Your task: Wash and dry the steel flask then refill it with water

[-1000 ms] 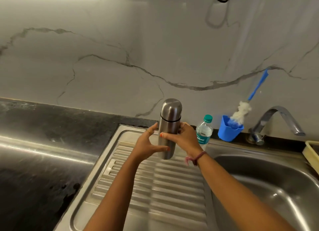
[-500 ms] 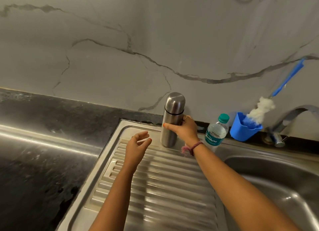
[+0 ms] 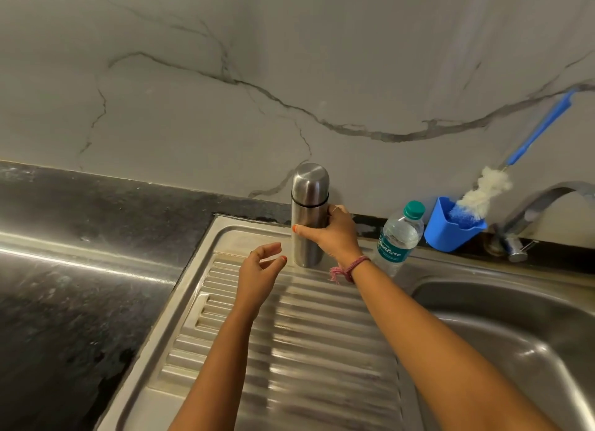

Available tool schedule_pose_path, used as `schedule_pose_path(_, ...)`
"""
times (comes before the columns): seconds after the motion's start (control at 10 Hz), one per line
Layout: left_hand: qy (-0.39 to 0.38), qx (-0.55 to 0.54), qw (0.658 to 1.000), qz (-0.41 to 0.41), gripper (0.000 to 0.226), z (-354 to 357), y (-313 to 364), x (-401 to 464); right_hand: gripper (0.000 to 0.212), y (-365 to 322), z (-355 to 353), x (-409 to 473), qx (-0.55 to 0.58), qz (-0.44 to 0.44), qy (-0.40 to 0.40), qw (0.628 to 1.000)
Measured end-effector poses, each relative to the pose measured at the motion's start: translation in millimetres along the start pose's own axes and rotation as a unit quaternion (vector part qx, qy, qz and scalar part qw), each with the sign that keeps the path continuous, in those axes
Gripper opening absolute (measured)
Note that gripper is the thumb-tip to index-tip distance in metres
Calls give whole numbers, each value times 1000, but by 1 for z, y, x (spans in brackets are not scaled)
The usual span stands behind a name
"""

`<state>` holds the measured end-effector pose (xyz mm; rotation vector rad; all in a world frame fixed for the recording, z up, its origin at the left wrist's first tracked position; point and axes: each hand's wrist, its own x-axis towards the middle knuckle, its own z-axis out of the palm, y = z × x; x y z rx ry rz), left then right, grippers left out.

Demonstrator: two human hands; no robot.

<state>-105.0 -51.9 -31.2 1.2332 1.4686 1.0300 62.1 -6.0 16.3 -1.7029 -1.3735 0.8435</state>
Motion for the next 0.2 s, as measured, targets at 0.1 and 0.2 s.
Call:
schedule_pose_path(0.1,-6,-5,1000,-3,32,1,1,-3,59,1,1,-1,1,-1,-9,1000)
schedule_pose_path(0.2,-6,-1,1000,6,32,2,5,-10,59,-5,0,-6,7,4,-15,1000)
